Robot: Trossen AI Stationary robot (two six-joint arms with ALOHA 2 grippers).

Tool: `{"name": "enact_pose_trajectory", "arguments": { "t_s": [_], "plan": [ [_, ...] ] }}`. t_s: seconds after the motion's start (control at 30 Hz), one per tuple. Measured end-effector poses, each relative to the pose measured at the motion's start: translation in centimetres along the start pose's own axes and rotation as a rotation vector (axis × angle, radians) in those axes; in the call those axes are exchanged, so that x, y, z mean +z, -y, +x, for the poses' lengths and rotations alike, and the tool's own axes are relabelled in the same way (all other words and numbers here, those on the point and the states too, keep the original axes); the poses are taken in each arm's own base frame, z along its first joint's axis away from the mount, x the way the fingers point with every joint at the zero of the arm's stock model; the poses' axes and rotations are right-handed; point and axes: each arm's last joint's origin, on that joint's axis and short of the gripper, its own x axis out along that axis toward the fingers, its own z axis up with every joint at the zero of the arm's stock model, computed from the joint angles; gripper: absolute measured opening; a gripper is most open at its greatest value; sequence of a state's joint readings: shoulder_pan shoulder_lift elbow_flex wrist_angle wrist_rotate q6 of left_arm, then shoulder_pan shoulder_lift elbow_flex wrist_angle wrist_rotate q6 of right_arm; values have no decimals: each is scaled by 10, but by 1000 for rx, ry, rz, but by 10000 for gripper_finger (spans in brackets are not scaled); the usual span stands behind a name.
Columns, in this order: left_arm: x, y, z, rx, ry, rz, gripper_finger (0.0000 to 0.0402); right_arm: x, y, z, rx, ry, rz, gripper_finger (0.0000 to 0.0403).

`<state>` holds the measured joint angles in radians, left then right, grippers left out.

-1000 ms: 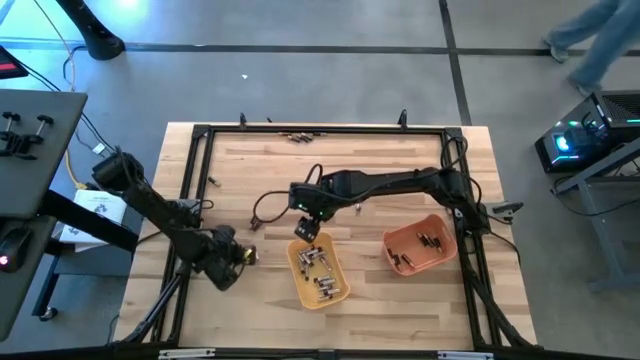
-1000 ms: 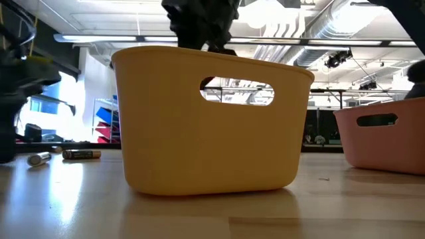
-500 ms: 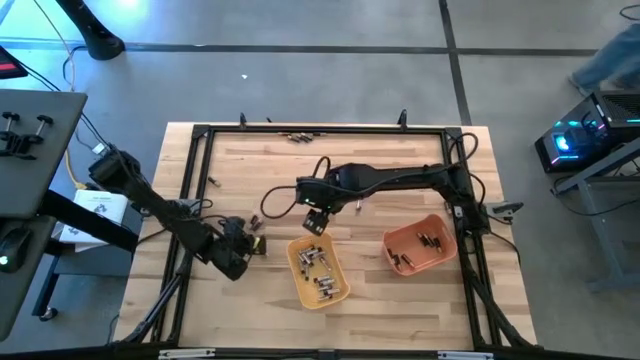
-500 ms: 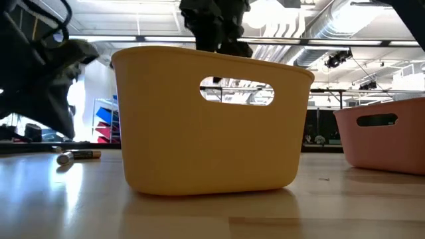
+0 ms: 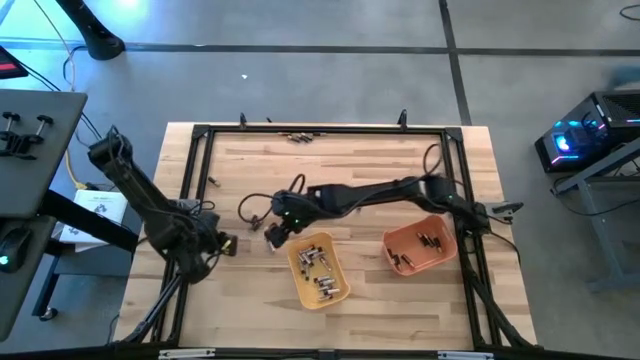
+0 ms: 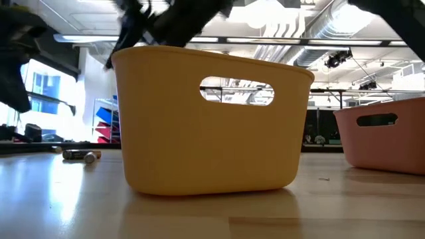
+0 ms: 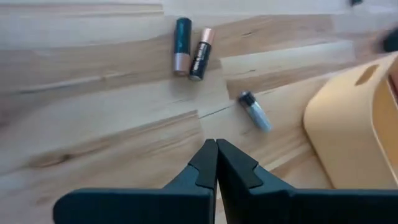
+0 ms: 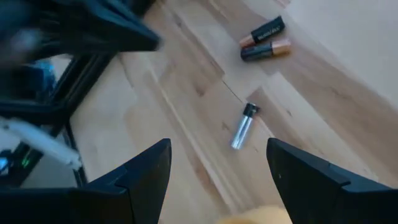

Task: Sort batteries
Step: Put the silver battery into the yellow bin

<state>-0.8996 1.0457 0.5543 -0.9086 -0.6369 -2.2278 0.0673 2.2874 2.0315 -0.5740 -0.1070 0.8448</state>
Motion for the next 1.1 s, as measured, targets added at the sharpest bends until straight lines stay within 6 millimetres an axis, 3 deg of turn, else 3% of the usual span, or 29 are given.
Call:
{"name": "enact_pose_trajectory", "arguments": {
  "t_s": [0.1, 0.4, 1.1],
  "plan": [
    [-2, 0, -3, -29, -20, 0, 0, -5, 9, 19, -53, -3, 52, 259],
    [-3, 3, -6, -100, 13, -6, 0, -12, 20, 43, -150, -20, 76, 259],
    [-4, 6, -7, -139, 19, -7, 0, -28, 34, 58, -308, -49, 56, 259]
  ]
}}
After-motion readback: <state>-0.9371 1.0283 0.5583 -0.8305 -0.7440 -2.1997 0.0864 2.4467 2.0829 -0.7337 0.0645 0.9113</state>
